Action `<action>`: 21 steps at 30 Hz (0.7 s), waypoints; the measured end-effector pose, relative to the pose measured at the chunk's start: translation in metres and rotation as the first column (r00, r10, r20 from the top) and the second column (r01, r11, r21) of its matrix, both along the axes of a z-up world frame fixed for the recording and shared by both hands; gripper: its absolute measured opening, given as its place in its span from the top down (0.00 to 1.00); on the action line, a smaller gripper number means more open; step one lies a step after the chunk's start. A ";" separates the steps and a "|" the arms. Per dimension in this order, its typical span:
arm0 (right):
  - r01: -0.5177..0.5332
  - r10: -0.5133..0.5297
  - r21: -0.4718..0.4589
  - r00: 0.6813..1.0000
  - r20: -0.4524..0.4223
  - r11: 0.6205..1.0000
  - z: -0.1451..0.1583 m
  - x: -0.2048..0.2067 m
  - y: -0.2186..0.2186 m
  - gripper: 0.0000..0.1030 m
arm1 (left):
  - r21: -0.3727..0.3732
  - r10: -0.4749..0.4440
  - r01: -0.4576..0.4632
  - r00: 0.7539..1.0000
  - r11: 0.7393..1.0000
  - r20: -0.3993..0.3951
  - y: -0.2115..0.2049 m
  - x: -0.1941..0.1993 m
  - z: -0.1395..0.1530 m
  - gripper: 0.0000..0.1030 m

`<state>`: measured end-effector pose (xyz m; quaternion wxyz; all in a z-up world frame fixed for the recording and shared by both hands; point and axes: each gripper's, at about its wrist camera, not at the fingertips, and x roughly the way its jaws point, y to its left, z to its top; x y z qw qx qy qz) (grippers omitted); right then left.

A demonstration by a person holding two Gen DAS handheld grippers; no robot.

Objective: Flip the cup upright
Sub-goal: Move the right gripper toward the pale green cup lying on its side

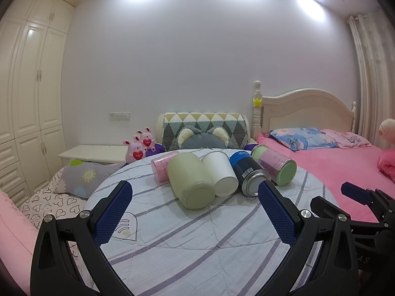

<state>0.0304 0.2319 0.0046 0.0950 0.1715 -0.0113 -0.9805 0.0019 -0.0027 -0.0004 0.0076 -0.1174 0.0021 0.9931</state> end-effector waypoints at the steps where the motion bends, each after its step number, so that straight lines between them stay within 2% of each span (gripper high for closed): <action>1: 0.000 0.000 0.002 1.000 0.002 1.000 0.000 0.000 0.000 0.20 | 0.000 0.000 0.000 1.000 1.000 0.003 0.000 0.000 0.000 0.00; 12: 0.002 -0.002 0.008 1.000 0.019 1.000 0.006 -0.005 -0.001 0.20 | 0.001 0.012 -0.013 0.999 1.000 0.034 -0.002 -0.007 0.005 0.00; 21: -0.042 0.041 0.014 0.996 0.078 0.999 0.016 -0.028 -0.011 0.20 | 0.025 0.037 -0.040 0.992 0.999 0.119 -0.012 -0.028 0.008 0.00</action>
